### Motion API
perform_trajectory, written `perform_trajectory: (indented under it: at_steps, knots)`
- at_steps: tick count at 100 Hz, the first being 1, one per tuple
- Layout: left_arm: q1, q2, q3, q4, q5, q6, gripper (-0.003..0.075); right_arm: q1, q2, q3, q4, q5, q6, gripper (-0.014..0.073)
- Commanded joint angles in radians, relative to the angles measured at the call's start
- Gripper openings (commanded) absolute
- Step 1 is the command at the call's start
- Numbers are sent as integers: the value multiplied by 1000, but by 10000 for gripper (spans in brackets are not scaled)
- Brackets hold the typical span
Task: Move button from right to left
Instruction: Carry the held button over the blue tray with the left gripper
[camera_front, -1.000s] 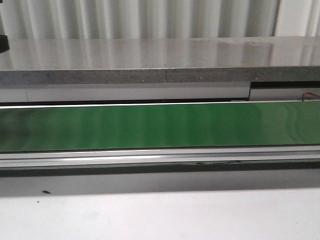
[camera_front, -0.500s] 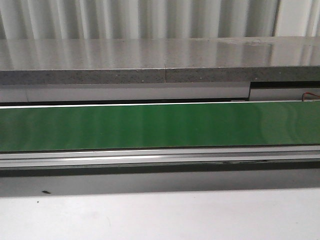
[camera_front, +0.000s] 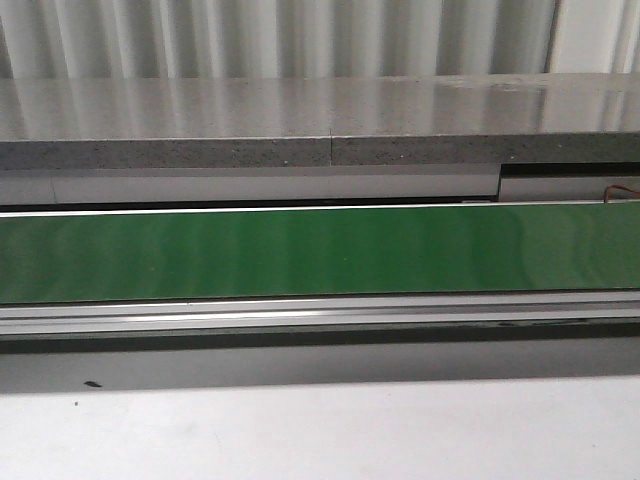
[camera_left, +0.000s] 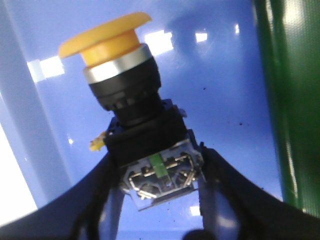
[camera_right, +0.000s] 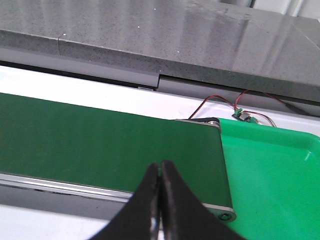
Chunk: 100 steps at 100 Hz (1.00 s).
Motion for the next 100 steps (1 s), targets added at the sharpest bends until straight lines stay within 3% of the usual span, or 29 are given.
perform_trajectory:
  at_steps: [1,44,53,75,100]
  knots:
    - [7,-13,-24,19,-31,0,125,3,9,-25,-6,-83,-6,-68]
    - [7,79,-24,45,-36,38,131,3,9,-25,-6,-83,-6,-68]
    - [7,88,-24,45,-36,38,188,3,9,-25,-6,-83,-6,-68]
    - [7,96,-24,60,-34,38,452,3,9,-25,-6,-83,-6,-68]
    - [7,95,-24,93,-30,31,470,3,9,-25,-6,-83,-6,-68]
